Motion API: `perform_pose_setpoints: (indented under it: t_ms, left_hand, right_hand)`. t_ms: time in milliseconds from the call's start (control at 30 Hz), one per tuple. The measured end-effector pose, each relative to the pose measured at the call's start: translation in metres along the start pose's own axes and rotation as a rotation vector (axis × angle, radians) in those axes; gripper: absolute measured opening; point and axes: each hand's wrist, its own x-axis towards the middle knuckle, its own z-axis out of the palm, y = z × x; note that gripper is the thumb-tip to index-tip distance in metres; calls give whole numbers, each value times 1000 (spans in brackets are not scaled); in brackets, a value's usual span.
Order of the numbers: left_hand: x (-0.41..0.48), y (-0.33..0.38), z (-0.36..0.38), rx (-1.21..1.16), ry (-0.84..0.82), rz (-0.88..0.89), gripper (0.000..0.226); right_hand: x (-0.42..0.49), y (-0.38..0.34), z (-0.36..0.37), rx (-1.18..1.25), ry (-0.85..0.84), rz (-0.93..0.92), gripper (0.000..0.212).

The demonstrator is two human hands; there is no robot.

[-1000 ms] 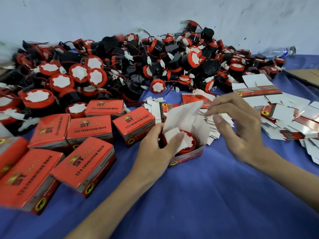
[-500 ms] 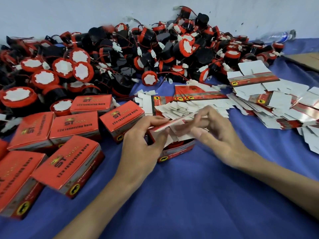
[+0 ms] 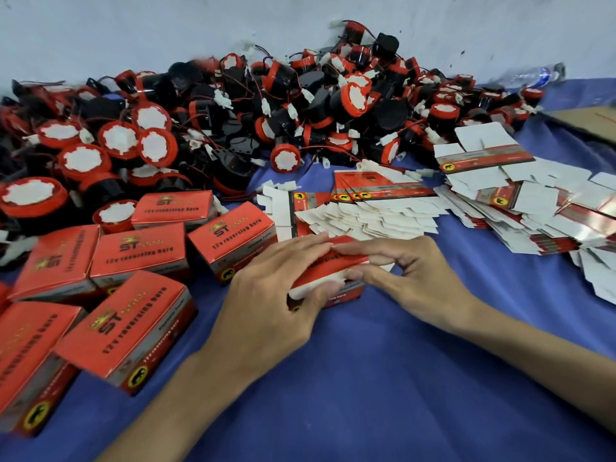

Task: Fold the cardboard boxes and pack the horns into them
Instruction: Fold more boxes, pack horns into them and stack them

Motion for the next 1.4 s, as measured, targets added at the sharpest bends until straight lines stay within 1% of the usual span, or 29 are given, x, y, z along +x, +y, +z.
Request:
perform_pose_setpoints:
  t_ms: [67, 133, 167, 233, 300, 333, 400, 467, 533, 633, 800, 1000, 1133, 1200, 1267, 1300, 1333, 1367, 1400]
  left_hand:
    - [2, -4, -2, -23, -5, 4, 45]
    - [3, -6, -4, -35, -7, 16, 43]
    - [3, -7, -4, -31, -10, 28, 42]
    - [2, -8, -3, 7, -21, 75, 41]
    - [1, -9, -3, 108, -28, 159, 39]
    - [0, -9, -4, 160, -26, 202, 39]
    - [1, -11, -5, 232, -20, 259, 38]
    - [0, -11, -6, 274, -19, 283, 38]
    - [0, -12, -6, 290, -23, 283, 40]
    - [-1, -11, -6, 287, -44, 269, 48]
    - [-2, -13, -7, 304, -94, 216, 52]
    - [0, -10, -7, 389, -168, 230, 53]
    - [2, -6, -5, 444, -152, 288, 48]
    - [2, -4, -8, 465, -151, 275, 45]
    - [3, 1, -12, 499, -208, 254, 44]
    - [4, 4, -14, 524, -247, 254, 44]
    - [5, 6, -16, 544, -285, 244, 45]
    - [7, 10, -19, 562, -309, 220, 45]
    - [8, 14, -24, 576, -313, 183, 42]
  right_hand:
    - [1, 2, 1, -41, 44, -30, 25]
    - [2, 2, 4, -131, 100, -96, 27]
    - [2, 2, 4, -206, 130, -154, 31]
    - [2, 3, 4, -432, 169, -324, 33]
    - [0, 3, 0, -658, 160, -464, 28]
    - [0, 2, -3, -748, 143, -495, 27]
    - [-3, -1, -8, -891, 100, -475, 29]
    - [-5, -4, -10, -982, 53, -409, 35]
    - [-7, -4, -10, -974, -9, -364, 41]
    - [-9, 2, -10, -832, -89, -361, 44]
    - [-9, 11, -3, -804, -13, -437, 42]
    - [-10, 11, -3, -810, -94, -442, 40]
    - [-8, 7, -2, -862, -128, -474, 37]
    - [-5, 3, -6, -718, -169, -412, 37]
    - [8, -2, -18, -535, -177, -261, 40]
    - [19, 0, -28, -533, -124, -184, 42]
    - [29, 3, -38, -600, -51, -106, 45]
    - [39, 10, -48, -703, -2, -1, 54]
    - [47, 18, -56, -803, -6, 136, 64]
